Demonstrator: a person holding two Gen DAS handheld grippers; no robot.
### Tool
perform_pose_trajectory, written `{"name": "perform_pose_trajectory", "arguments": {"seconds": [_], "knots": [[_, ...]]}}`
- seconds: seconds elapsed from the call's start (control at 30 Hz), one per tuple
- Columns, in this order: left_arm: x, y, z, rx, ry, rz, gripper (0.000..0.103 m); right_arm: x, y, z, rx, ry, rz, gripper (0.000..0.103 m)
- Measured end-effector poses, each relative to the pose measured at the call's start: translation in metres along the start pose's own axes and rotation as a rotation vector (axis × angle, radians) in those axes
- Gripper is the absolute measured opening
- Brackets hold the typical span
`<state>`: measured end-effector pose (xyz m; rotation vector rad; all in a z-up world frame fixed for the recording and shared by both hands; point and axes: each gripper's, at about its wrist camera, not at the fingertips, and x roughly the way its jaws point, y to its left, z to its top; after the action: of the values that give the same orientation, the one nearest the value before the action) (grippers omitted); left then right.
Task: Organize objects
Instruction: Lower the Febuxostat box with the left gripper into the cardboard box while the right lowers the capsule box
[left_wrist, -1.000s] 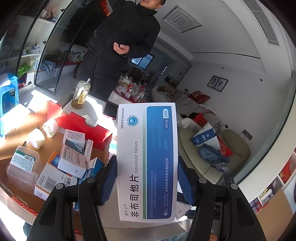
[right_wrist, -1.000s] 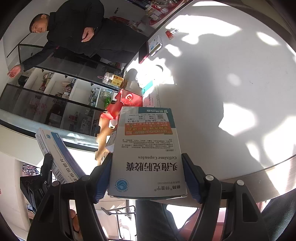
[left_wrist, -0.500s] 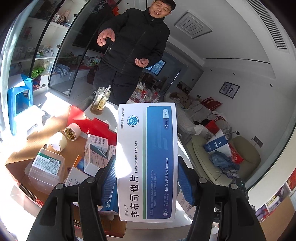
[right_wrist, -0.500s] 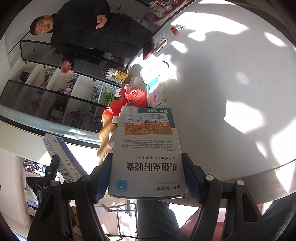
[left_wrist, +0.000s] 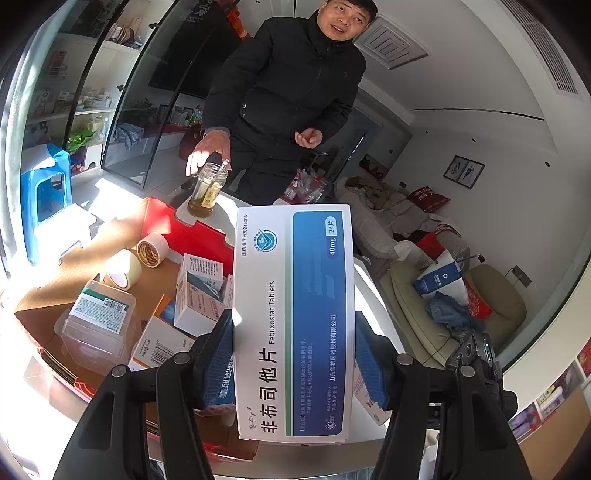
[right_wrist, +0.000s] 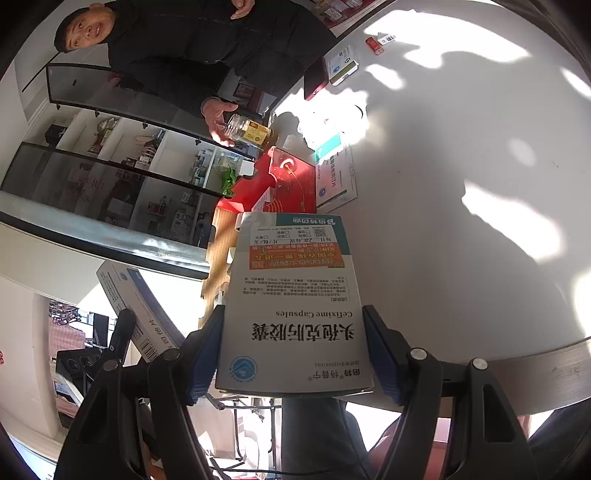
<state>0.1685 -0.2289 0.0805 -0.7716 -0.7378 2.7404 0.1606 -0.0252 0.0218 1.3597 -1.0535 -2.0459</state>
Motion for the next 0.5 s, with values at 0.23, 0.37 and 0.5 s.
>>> {"name": "perform_pose_trajectory", "arguments": {"seconds": [0.23, 0.37, 0.5], "knots": [[0.001, -0.002, -0.002, 0.009, -0.003, -0.026, 0.066, 0.007, 0.010, 0.000, -0.020, 0.018, -0.015, 0.071], [-0.002, 0.011, 0.000, -0.018, -0.014, -0.006, 0.066, 0.014, 0.018, 0.001, -0.038, 0.033, -0.020, 0.071], [-0.009, 0.029, 0.003, -0.039, -0.031, 0.033, 0.066, 0.025, 0.031, 0.002, -0.065, 0.050, -0.017, 0.071]]}}
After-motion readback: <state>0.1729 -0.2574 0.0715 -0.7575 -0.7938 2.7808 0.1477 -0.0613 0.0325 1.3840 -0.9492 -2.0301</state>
